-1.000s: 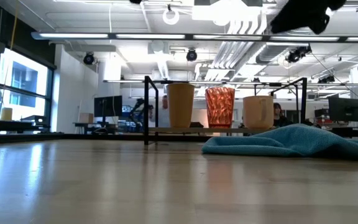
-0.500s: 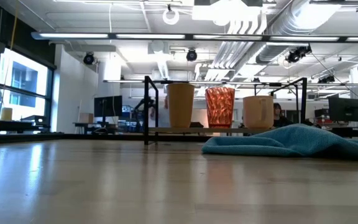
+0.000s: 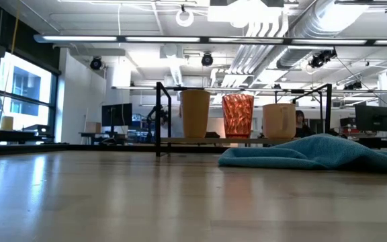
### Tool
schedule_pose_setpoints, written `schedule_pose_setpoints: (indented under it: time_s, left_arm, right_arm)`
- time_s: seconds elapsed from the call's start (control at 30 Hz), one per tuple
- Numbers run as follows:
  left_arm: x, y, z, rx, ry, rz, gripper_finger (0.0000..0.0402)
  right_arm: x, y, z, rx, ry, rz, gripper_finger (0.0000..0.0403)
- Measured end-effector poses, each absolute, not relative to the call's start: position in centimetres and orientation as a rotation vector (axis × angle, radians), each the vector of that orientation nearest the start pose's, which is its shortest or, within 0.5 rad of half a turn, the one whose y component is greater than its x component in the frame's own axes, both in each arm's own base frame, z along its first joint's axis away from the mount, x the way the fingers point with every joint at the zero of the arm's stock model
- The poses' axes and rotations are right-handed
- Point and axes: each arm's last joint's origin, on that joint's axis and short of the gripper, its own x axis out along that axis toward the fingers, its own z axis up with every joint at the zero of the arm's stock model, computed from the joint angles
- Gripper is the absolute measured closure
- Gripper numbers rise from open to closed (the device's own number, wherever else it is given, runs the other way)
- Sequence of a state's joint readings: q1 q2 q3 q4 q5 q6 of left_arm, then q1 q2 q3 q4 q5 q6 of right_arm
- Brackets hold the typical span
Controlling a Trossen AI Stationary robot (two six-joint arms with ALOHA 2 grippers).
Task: Stack small to large cups/mugs on shelf
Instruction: Return to Home Position
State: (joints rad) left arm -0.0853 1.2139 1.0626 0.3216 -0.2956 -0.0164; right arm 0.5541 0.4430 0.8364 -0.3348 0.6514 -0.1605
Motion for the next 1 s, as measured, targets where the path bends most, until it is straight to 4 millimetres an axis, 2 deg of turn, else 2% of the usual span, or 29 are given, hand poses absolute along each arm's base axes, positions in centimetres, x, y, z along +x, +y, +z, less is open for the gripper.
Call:
schedule_pose_setpoints:
  time_s: [0.33,0.6,0.77,1.0]
  left_arm:
    - [23.8,-0.9,41.7,0.099,-0.26,0.341,0.0236]
    - [21.4,-0.4,42.8,0.196,-0.249,0.453,0.0236]
    - [20.2,-0.2,42.8,0.223,-0.183,0.505,0.0236]
    - [17.2,0.2,42.8,0.191,-0.11,0.539,0.0236]
  right_arm:
    - [4.1,0.5,38.1,-0.228,-0.178,-0.138,0.0325]
    - [1.9,-1.0,38.1,-0.188,-0.248,-0.179,0.0325]
    - [1.3,-1.3,38.0,-0.177,-0.263,-0.182,0.0325]
    - [1.3,-1.4,37.9,-0.182,-0.241,-0.214,0.0325]
